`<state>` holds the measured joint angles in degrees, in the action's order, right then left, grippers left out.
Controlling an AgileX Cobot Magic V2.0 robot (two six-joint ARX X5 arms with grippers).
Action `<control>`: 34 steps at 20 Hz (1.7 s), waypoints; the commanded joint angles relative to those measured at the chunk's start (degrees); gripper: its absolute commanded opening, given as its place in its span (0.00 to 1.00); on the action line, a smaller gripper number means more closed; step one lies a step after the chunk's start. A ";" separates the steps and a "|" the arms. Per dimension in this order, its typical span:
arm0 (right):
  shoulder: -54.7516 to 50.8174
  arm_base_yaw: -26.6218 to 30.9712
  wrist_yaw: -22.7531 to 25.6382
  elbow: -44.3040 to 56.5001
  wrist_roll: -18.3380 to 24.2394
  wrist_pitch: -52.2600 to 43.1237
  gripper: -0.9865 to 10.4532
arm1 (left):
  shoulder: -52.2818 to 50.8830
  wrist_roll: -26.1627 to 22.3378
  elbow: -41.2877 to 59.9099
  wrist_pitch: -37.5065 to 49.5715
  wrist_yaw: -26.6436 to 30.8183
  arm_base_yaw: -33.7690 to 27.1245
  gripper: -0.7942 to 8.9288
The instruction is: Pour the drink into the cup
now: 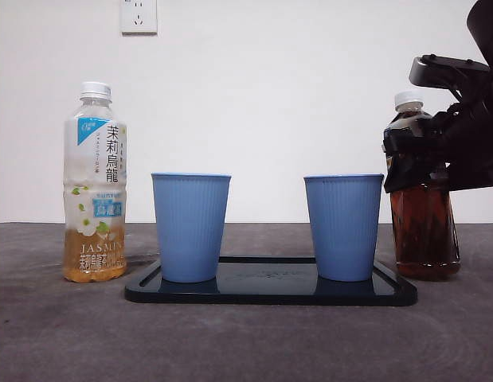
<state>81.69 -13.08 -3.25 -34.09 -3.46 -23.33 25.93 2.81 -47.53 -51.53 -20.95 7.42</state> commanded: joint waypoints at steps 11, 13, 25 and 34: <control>-4.79 -0.13 0.42 -0.70 -0.42 9.51 0.51 | 0.22 -0.66 -1.18 0.28 -0.07 0.15 0.54; -7.17 -0.13 0.28 -0.70 -0.42 14.47 0.52 | 0.22 -0.72 -1.18 0.66 0.04 0.15 0.62; -37.27 -2.08 -0.55 -0.70 -3.50 44.92 0.52 | 0.48 3.58 9.62 21.92 0.81 0.17 0.73; -56.61 -4.92 -2.97 -0.72 -8.59 55.17 0.52 | 15.72 7.61 22.43 46.01 3.69 4.61 0.73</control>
<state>24.97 -17.69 -6.11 -34.24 -11.03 32.25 40.97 10.44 -25.21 -6.42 -17.43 11.86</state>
